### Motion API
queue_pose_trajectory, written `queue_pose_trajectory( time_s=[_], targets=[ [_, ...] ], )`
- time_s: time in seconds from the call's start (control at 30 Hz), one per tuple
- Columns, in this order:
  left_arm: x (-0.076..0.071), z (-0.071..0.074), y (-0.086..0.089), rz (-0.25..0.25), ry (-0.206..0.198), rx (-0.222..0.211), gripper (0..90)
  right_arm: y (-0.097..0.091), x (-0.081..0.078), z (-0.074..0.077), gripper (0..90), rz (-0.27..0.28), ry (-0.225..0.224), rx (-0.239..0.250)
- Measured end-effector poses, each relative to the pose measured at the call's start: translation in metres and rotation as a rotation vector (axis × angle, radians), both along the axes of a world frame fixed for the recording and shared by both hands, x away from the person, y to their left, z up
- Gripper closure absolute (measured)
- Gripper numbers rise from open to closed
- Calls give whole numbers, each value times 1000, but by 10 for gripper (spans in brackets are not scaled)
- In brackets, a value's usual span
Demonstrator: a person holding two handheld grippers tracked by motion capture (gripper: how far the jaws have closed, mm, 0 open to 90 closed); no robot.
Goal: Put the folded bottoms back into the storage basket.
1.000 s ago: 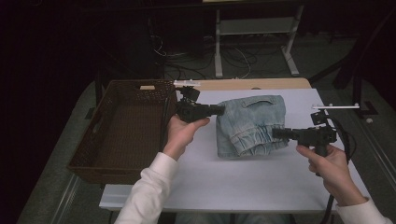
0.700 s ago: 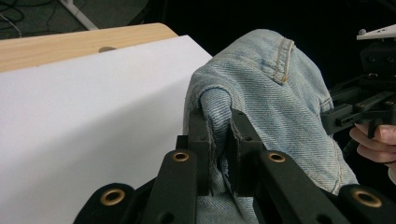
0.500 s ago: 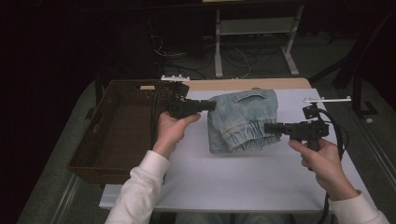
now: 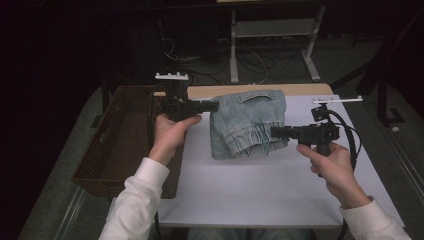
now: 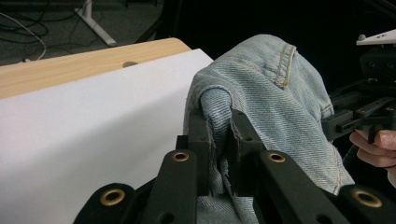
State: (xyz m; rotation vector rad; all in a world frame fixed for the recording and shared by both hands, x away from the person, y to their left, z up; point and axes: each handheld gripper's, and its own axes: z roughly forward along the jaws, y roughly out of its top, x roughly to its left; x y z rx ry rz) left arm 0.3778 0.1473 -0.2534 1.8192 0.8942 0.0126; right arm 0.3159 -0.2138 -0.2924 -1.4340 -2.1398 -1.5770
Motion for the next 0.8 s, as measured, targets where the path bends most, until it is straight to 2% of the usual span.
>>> queue_pose_trajectory(
  time_s=[0.33, 0.8],
  targets=[
    [2, 7, 21, 23, -17, -5, 811, 19, 8, 8, 696, 22, -13, 7],
    [6, 23, 57, 61, -44, -8, 812, 57, 23, 19, 697, 70, -22, 15]
  ],
)
